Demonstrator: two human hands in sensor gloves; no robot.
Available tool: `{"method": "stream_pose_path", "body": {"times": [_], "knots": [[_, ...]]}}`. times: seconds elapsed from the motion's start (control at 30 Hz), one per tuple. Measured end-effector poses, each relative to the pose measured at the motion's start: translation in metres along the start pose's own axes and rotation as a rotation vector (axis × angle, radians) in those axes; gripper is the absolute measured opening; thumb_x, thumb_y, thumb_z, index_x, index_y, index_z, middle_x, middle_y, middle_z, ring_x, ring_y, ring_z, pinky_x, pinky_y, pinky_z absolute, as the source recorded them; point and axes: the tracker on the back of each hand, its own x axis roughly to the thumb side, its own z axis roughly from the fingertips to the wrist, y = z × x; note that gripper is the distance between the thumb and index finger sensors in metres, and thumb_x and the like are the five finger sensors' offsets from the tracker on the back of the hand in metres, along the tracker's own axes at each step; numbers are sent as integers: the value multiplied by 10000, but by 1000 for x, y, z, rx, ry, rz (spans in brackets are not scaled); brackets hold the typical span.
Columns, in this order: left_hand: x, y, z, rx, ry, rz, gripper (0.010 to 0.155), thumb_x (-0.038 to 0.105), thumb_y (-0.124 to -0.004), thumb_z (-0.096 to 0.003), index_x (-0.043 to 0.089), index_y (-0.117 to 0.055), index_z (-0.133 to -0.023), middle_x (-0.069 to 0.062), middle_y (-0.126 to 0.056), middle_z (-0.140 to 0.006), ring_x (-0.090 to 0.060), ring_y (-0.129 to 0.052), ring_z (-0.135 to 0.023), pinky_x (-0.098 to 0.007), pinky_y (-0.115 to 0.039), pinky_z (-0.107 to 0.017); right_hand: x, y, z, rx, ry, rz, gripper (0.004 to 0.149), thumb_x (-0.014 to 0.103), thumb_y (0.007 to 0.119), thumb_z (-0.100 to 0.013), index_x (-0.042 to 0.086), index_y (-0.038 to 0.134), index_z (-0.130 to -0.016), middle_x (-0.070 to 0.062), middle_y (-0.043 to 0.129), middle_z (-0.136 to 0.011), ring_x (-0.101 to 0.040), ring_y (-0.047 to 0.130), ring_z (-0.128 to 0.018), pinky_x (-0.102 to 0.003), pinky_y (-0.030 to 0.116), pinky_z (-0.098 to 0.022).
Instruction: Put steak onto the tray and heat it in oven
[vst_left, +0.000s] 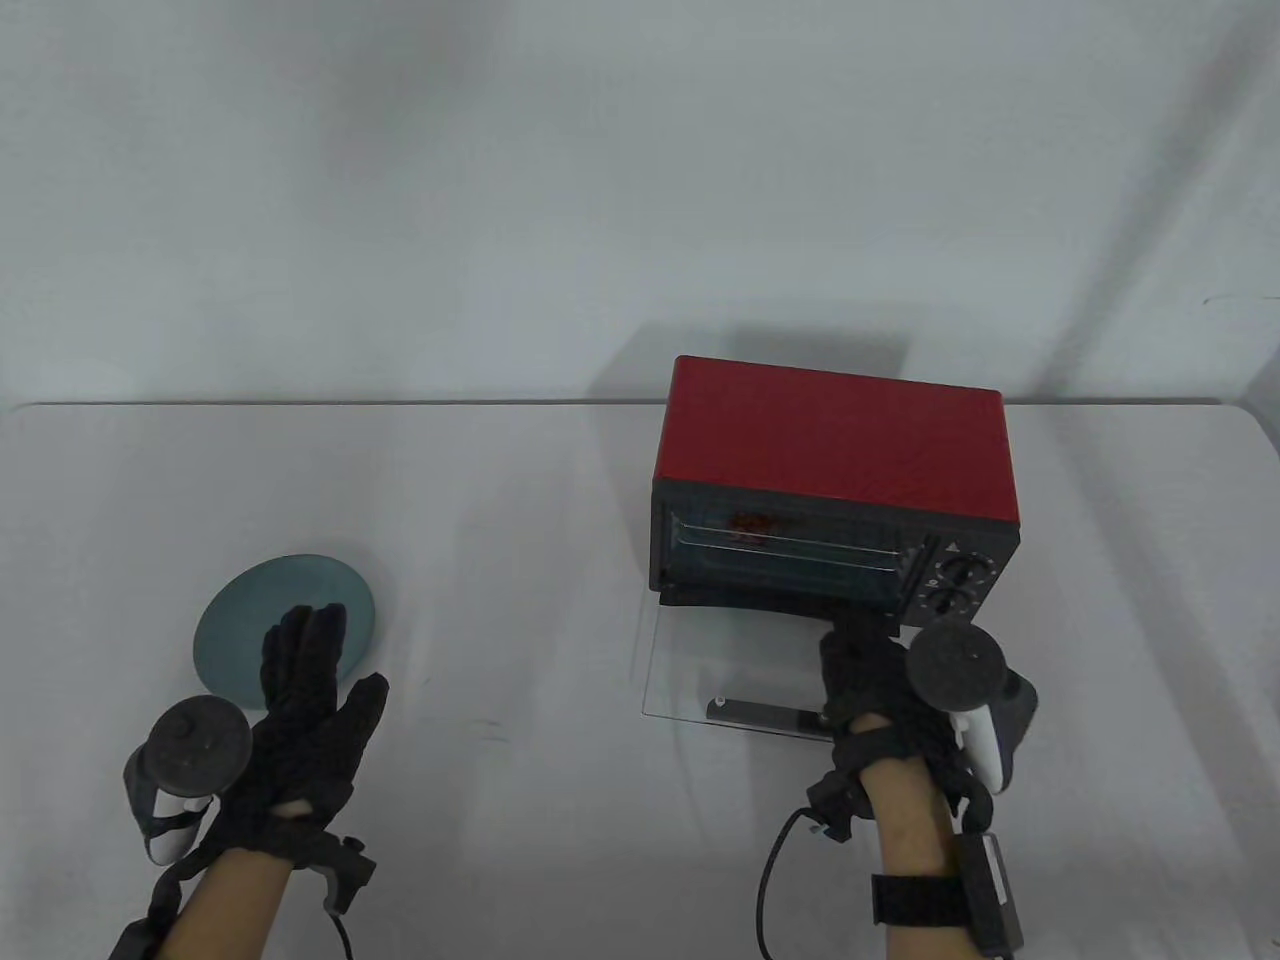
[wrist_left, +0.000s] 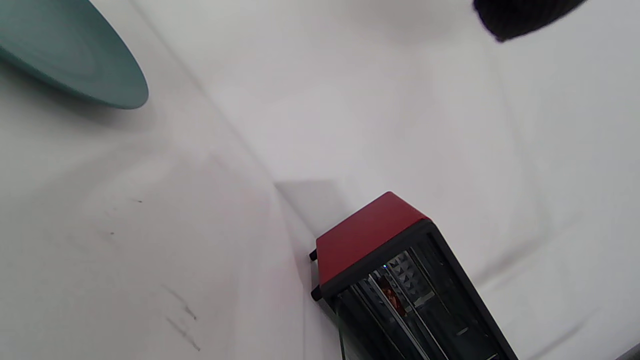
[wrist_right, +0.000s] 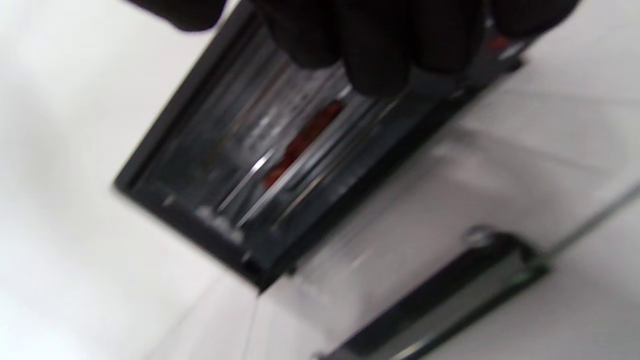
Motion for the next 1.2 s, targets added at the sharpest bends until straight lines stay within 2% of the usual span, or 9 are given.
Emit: {"method": "stream_pose_path", "body": {"times": [0.07, 0.13, 0.2, 0.27, 0.37, 0.67, 0.9, 1.03, 1.2], "knots": [[0, -2, 0, -10, -5, -4, 826, 732, -574, -547, 325, -191, -1156, -90, -61, -1214, -416, 8, -1111, -725, -232, -714, -26, -5, 4, -72, 99, -47, 630, 420, 680, -444, 25, 683, -934, -297, 788, -899, -580, 732, -794, -705, 614, -494], [0, -4, -1, -42, -14, -3, 833, 738, -574, -546, 327, -185, -1157, -89, -50, -1214, -416, 17, -1109, -728, -223, -712, -46, -9, 3, -11, 182, -98, 631, 421, 671, -453, 21, 661, -941, -303, 767, -903, -584, 716, -795, -707, 602, -501], [1, -6, -1, -49, -24, -17, 838, 746, -574, -542, 330, -185, -1157, -88, -51, -1216, -415, 18, -1110, -730, -222, -712, -59, -12, 3, -16, 252, -121, 632, 416, 660, -465, 20, 625, -956, -311, 729, -921, -589, 681, -813, -709, 583, -513], [2, -7, -1, -56, -35, -28, 843, 752, -572, -540, 331, -182, -1158, -86, -49, -1217, -415, 21, -1111, -731, -220, -712, -66, -10, 3, -27, 296, -102, 632, 422, 669, -451, 15, 662, -935, -310, 772, -891, -588, 727, -781, -700, 620, -485], [2, -9, -1, -65, -35, -39, 845, 756, -571, -539, 331, -183, -1158, -87, -50, -1217, -415, 19, -1111, -731, -219, -711, -71, -6, 1, 29, 343, -94, 635, 426, 659, -460, 23, 639, -949, -311, 745, -914, -587, 719, -790, -696, 620, -488], [2, -12, -2, -77, -31, -50, 844, 755, -572, -538, 332, -185, -1158, -85, -52, -1218, -413, 20, -1111, -730, -218, -712, -74, 1, -2, 38, 344, -126, 626, 410, 668, -449, -10, 691, -913, -335, 831, -834, -569, 818, -688, -668, 679, -419], [2, -13, -3, -85, -30, -51, 842, 753, -571, -540, 331, -185, -1158, -86, -51, -1217, -413, 20, -1111, -729, -217, -712, -76, 3, -2, 61, 343, -197, 639, 414, 669, -447, -24, 673, -913, -363, 806, -822, -587, 810, -660, -669, 674, -407], [2, -13, -3, -86, -29, -51, 842, 753, -571, -540, 332, -184, -1158, -86, -50, -1217, -414, 19, -1110, -729, -217, -712, -81, 0, 0, 79, 360, -313, 639, 417, 666, -451, -18, 665, -918, -368, 774, -835, -585, 791, -663, -664, 667, -413], [2, -14, -3, -87, -27, -49, 842, 751, -572, -539, 330, -187, -1158, -87, -50, -1217, -414, 20, -1110, -729, -218, -711, -80, -12, 4, 41, 325, -493, 611, 425, 657, -459, 14, 696, -909, -344, 800, -784, -526, 847, -580, -622, 700, -364]]}}
